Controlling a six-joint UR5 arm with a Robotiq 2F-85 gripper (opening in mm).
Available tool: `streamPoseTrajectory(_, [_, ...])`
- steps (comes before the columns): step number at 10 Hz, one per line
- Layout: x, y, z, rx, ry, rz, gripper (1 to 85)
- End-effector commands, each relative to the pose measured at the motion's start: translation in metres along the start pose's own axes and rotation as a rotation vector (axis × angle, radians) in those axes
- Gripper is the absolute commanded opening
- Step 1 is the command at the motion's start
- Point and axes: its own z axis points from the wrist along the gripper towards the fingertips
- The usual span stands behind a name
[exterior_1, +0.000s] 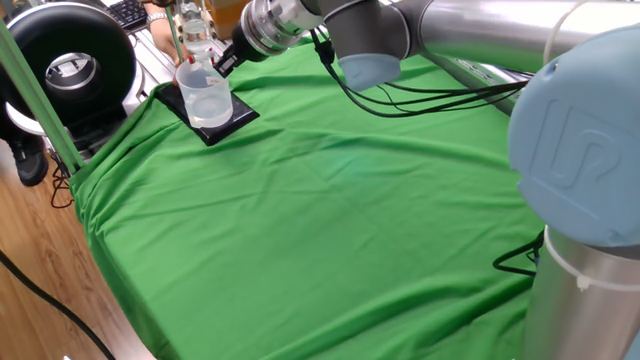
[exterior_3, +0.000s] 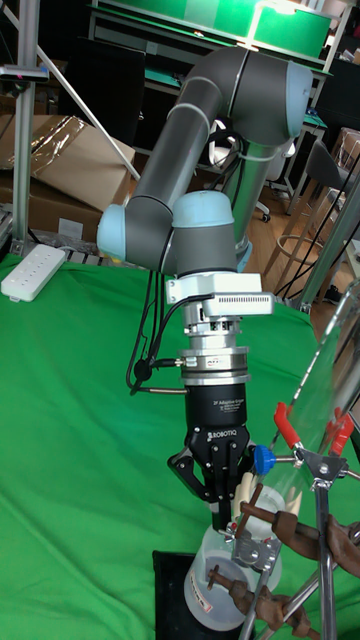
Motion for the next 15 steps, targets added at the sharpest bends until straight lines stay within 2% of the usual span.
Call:
streamPoseTrajectory(1, [-0.007, -0.002, 0.002, -0.001, -0.018, 0.016, 1.3])
streamPoseTrajectory(7, [-0.006, -0.002, 0.000, -0.002, -0.008, 0.004, 1.3])
streamPoseTrajectory(8, [0.003, -0.002, -0.002, -0.007, 0.026, 0.007, 1.3])
streamPoseTrajectory(9, [0.018, -0.003, -0.009, -0.007, 0.084, 0.009, 1.3])
streamPoseTrajectory(10, [0.022, -0.006, -0.016, -0.001, 0.106, 0.003, 1.3])
streamPoseTrajectory(12, [0.021, -0.005, -0.019, -0.001, 0.108, -0.007, 1.3])
streamPoseTrajectory(15, [0.032, -0.012, -0.034, 0.023, 0.150, -0.033, 1.3])
